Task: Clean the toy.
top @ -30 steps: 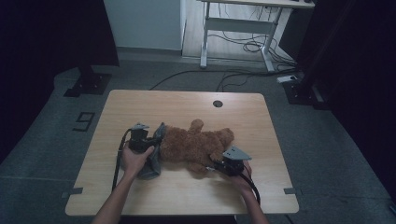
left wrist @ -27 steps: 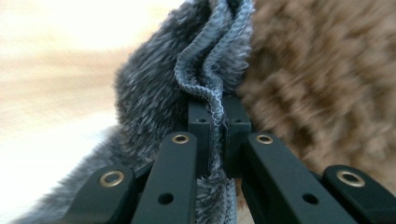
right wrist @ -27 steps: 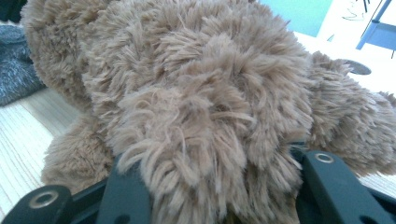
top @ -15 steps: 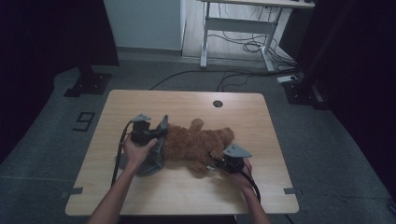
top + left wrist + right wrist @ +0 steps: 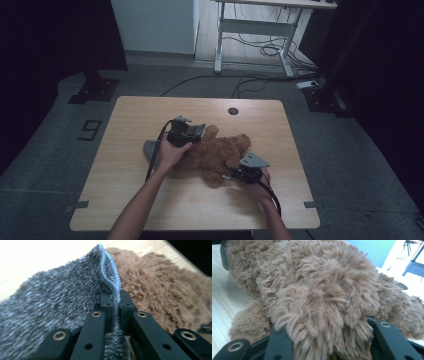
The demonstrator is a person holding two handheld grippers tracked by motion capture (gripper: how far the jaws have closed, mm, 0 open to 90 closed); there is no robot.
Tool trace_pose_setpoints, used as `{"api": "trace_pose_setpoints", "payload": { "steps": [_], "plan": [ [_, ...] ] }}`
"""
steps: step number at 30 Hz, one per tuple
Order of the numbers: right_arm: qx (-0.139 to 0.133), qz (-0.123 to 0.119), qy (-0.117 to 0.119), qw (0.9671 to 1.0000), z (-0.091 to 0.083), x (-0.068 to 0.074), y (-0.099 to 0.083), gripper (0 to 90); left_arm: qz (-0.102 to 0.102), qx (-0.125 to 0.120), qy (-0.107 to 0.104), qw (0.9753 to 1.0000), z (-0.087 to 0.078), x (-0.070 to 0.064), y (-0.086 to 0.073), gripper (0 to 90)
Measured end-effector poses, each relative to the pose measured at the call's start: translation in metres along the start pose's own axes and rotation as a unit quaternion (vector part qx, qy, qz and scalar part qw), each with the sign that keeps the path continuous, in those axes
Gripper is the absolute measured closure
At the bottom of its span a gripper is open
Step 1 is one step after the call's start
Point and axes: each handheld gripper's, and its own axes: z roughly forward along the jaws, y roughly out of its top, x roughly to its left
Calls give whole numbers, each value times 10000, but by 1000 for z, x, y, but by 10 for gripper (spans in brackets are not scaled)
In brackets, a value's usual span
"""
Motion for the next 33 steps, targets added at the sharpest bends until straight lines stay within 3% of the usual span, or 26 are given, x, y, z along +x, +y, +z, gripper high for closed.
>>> {"api": "trace_pose_setpoints", "payload": {
  "steps": [4, 8, 11, 13, 18, 21, 25, 30, 33],
  "plan": [
    [51, -1, 46, 10000, -4, 2, -1, 485, 79, -35, -63, 9999, -6, -4, -11, 848],
    [137, 18, 22, 9999, -11, 5, 1, 353, 125, -357, -99, 9992, -11, -9, -31, 852],
    [235, 253, 118, 9993, -18, 2, 4, 280, 167, -595, -111, 9980, -16, -13, -46, 854],
    [143, 411, 231, 9988, -26, 0, 6, 242, 181, -666, -127, 9975, -18, -16, -52, 855],
    [-122, 685, 208, 9974, -41, -4, 19, 161, 314, -717, -130, 9969, -26, -28, -65, 855],
    [-193, 712, 202, 9971, -41, -3, 24, 139, 294, -835, -204, 9959, -30, -32, -75, 854],
    [-312, 929, 246, 9949, -35, -5, 33, 139, 243, -898, -317, 9952, -35, -34, -83, 853],
    [84, 1108, 449, 9928, -16, -4, 32, 127, 195, -952, -383, 9945, -37, -34, -88, 853],
    [151, 1210, 614, 9906, -15, 1, 24, 198, 214, -957, -387, 9944, -38, -36, -91, 853]
  ]
}}
